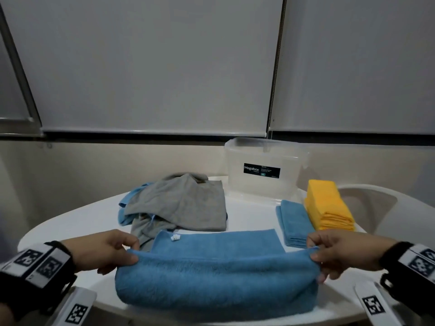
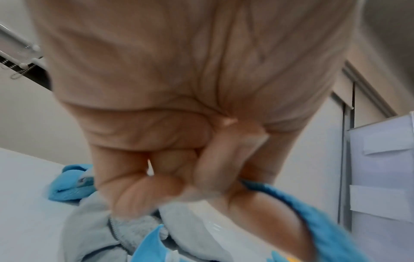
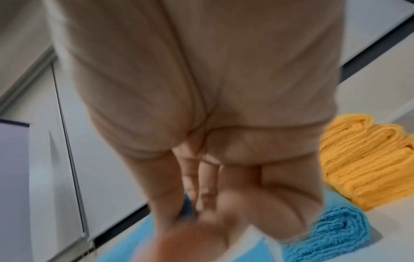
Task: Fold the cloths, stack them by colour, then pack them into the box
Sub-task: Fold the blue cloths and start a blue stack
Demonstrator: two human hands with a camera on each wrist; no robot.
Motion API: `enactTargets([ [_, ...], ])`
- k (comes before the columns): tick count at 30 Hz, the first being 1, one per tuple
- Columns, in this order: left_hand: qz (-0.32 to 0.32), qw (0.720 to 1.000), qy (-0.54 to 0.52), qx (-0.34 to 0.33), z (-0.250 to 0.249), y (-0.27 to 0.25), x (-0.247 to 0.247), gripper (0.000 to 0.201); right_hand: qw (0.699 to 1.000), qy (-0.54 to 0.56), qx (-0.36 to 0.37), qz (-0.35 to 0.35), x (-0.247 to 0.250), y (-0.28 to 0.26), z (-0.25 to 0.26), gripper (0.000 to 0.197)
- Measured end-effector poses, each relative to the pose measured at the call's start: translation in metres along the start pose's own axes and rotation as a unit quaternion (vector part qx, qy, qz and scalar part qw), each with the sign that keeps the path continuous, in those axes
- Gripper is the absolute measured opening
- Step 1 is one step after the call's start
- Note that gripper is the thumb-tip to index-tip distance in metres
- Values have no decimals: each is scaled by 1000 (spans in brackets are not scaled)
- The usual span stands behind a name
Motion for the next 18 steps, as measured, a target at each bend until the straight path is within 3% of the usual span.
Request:
enactTargets([
  [4,-76,997,-1,4,5,31,-1,19,974,-163,24,-156,7,28,11,15],
  [8,-191,981,-12,21,21,78,-1,17,940,-224,18,-256,11,70,28,24],
  [13,-274,958,-69,52,40,129,-8,17,926,-244,-42,-284,7,126,33,25],
  [16,-287,953,-69,65,49,144,-14,9,915,-262,-68,-299,-2,148,31,31],
  [18,-287,953,-68,76,54,150,-16,14,915,-259,-76,-301,-9,159,27,35],
])
Point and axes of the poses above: each hand's wrist, its own y-axis towards the middle knuckle, its own x-axis out of the back of the hand, z = x × y, the point moved 2 cm from there along y, towards the middle knuckle, and after that the axes turned 2 degrees about x, right-handed, at the moved point
